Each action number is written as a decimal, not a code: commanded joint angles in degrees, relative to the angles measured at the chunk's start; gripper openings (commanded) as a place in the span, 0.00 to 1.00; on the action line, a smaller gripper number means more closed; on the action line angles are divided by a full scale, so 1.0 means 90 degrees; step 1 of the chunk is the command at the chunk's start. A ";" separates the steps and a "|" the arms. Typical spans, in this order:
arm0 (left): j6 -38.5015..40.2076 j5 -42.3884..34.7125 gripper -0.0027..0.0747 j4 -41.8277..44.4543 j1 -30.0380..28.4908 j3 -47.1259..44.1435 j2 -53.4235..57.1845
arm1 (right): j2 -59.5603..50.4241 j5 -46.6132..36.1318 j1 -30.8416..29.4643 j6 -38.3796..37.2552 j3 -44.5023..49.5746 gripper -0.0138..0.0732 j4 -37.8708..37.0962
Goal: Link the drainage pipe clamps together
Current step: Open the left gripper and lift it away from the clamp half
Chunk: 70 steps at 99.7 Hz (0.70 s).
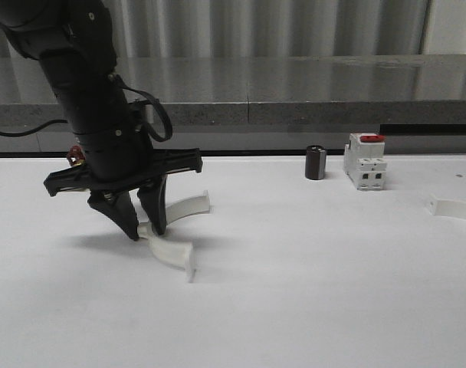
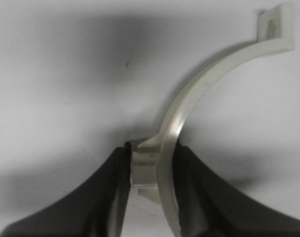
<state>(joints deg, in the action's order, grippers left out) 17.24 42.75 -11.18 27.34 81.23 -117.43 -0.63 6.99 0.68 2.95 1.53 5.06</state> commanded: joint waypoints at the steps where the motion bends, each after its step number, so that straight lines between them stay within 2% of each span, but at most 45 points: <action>1: 0.0065 -0.0027 0.54 -0.0057 0.0052 0.0184 0.0312 | -0.0082 -0.0524 -0.0035 0.0004 -0.0089 0.02 -0.0037; 11: 0.0065 -0.0027 0.74 -0.0057 0.0052 0.0184 0.0312 | -0.0082 -0.0524 -0.0035 0.0004 -0.0089 0.02 -0.0037; 18: 0.0008 -0.0027 0.80 -0.0039 0.0052 0.0213 0.0312 | -0.0082 -0.0524 -0.0035 0.0004 -0.0089 0.02 -0.0037; 47: -0.0874 -0.0166 0.80 0.0120 0.0006 0.0214 0.1172 | -0.0082 -0.0524 -0.0035 0.0004 -0.0089 0.02 -0.0037; 70: -0.1667 -0.0290 0.80 0.0127 -0.0650 -0.0228 0.2577 | -0.0082 -0.0524 -0.0035 0.0004 -0.0089 0.02 -0.0037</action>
<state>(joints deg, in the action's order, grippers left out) 5.12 42.40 -9.96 23.93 79.81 -101.29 -0.63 6.99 0.68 2.95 1.53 5.06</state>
